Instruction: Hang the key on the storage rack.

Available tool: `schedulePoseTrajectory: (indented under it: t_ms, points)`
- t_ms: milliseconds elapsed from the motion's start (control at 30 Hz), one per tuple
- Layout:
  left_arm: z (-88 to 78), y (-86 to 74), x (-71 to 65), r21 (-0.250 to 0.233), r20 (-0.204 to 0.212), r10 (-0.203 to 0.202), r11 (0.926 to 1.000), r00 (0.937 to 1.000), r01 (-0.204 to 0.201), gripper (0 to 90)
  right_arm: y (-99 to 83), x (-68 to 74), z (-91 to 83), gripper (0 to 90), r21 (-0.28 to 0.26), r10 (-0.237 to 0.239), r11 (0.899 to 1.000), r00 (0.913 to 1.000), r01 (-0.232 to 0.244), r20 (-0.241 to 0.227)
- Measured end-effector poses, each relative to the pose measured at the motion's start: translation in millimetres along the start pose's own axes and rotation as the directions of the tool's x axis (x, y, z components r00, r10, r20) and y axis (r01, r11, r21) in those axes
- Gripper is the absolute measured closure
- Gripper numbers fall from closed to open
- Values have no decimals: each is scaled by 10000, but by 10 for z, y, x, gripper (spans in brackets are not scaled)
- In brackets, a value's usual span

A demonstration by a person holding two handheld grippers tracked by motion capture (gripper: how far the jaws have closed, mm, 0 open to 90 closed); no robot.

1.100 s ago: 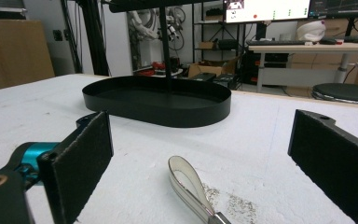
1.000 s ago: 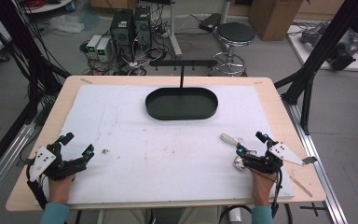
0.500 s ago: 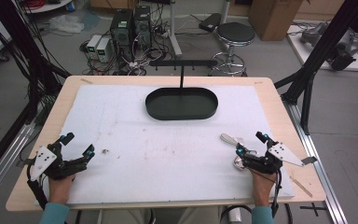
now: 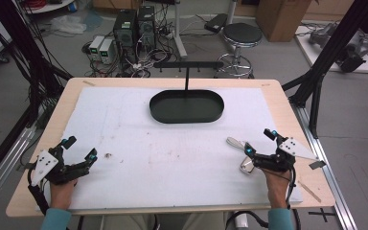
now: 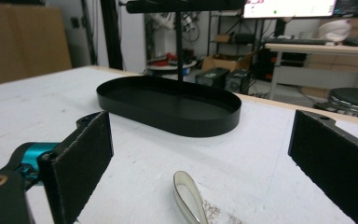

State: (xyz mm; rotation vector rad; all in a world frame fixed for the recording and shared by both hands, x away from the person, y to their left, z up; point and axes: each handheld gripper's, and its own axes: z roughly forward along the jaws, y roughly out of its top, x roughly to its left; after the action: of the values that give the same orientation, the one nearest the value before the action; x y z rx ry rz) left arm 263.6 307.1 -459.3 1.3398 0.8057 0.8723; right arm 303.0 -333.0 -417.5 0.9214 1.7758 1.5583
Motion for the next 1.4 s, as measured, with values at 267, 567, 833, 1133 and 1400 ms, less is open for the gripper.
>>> schedulePoseTrajectory:
  t_ms: [267,567,833,1133,1400]
  points:
    - [-1,0,0,6,3,22,10000,10000,-22,114,376,-89,48,61,1217,-683,9896,9952,766,-704]
    - [1,0,-3,34,14,75,10000,10000,-75,114,504,-238,197,61,3129,-1013,9383,9821,1474,-1588]
    - [2,0,-4,38,12,77,10000,10000,-77,114,590,-318,313,61,4262,-1185,8798,9656,2102,-2317]
    - [2,1,-5,43,20,73,10000,10000,-73,114,611,-330,497,62,5677,-1431,7671,9423,2988,-3025]
    - [2,1,-6,53,19,89,9999,10000,-89,113,576,-361,596,95,6333,-1383,7110,9437,3058,-3005]
